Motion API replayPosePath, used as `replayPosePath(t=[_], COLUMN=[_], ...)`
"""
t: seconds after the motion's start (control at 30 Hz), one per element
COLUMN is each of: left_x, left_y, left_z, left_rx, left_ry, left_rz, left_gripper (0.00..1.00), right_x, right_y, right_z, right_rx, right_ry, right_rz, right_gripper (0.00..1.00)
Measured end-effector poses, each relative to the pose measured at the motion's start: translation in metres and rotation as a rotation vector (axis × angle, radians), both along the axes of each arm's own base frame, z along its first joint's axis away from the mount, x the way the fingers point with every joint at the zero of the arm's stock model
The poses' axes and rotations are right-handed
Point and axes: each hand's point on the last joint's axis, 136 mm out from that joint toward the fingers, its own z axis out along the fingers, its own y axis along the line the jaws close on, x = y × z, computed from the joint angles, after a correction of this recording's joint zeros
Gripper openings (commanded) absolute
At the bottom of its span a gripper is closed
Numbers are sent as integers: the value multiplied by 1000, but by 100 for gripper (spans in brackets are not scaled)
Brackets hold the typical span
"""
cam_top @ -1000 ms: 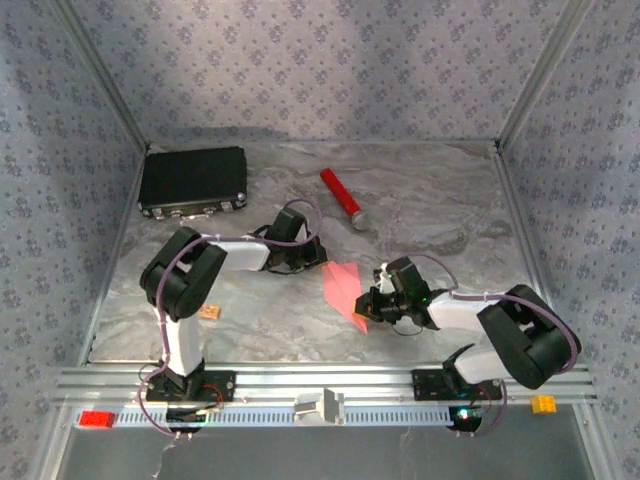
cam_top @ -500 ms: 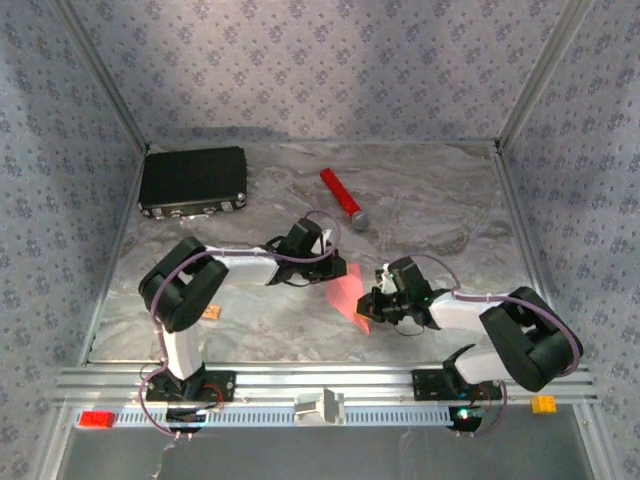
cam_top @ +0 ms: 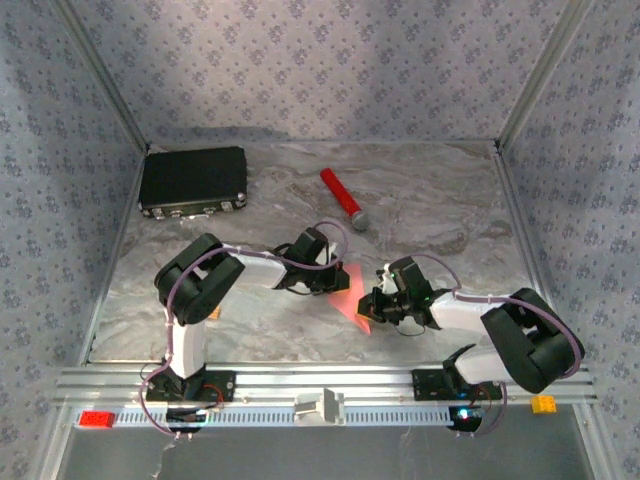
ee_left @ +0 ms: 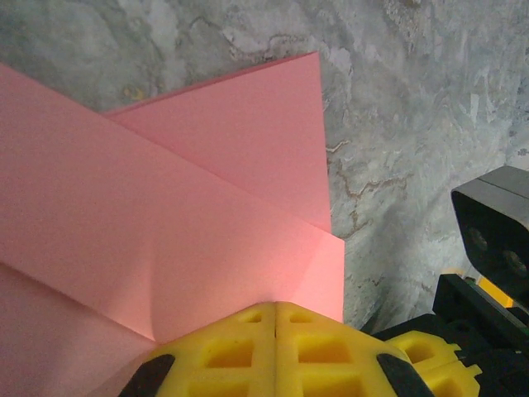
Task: Fold a paper plane with a square sheet of paper (pick it up from the middle)
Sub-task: Fourth fold the wing at the center of the table.
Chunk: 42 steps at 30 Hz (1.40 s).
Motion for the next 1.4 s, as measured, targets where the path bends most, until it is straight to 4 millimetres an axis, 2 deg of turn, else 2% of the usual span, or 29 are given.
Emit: replayPosePath(t=[0.23,0.5,0.63,0.77,0.93,1.03,1.17,1.4], left_x=[13,61,69,74,70,57,39,25], left_y=[10,45,55,61,50,37,19,1], left_z=[-1,0,2,20,56,60,52,13], left_rx=[8,43,71,77,27,13,11,49], left_ry=[0,-21,-38,-77,-147,-157,-140,-71], left_rz=[28,144,177,204,189,149,98,50], left_gripper=[0,0,0,1,1,1,1,1], right_x=[1,1,1,1,1,0,-2,-2], right_y=[0,-1,0,0,0,-1,-2,-2], right_z=[0,0,0,0,0,1,1,1], right_rx=[0,2,4,4,4,0,-5,-6], right_ry=[-2,-3,-2,-2,-1,1,5,7], right_rz=[-2,-4,-2,-2,-1,0,2,3], right_gripper=[0,0,0,1,1,1,1,2])
